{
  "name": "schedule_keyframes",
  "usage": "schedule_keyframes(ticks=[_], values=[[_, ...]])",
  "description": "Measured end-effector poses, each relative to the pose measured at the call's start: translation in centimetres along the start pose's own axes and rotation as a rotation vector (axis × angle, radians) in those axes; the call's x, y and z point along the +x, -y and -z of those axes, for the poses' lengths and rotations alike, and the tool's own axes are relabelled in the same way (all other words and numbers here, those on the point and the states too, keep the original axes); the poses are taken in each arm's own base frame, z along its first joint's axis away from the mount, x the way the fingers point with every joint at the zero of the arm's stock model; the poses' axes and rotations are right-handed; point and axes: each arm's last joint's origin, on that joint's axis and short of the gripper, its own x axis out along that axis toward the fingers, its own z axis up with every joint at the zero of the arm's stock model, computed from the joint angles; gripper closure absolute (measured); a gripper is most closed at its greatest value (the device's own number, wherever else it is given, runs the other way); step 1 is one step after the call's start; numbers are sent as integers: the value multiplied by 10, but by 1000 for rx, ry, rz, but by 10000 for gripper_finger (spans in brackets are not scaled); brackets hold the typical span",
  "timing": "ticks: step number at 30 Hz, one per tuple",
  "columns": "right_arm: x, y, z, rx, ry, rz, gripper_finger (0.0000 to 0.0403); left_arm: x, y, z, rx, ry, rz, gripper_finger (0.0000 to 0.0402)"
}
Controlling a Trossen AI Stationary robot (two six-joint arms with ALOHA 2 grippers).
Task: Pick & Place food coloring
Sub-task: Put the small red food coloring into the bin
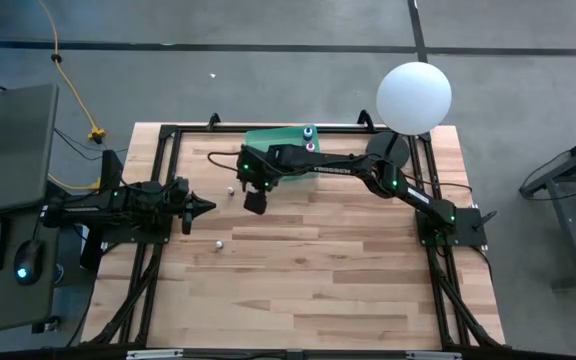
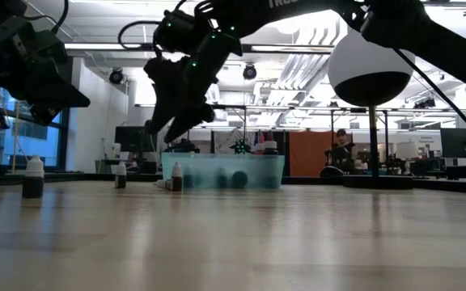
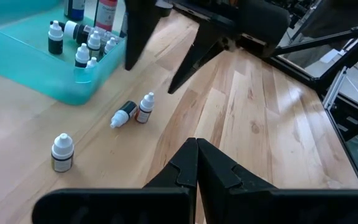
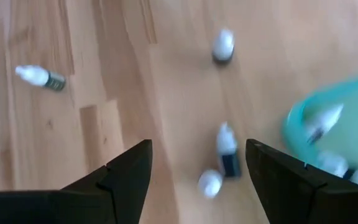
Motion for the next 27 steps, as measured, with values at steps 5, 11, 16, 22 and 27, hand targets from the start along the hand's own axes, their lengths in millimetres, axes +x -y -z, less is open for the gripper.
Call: schedule_keyframes(ticks=[5,11,16,22,27], values=[[0,-2,11,71,-112,11,153,0,0,0,0,0,0,401],[1,-6,13,-22,-112,165,153,0,0,0,0,1,0,401],[16,-3,27,-28,-174,116,153,0,0,0,0,0,-1,401],[40,3,47,-23,-226,125,153,0,0,0,0,1,-1,401],[48,4,52,-9,-215,88,153,0,0,0,0,2,-3,401]])
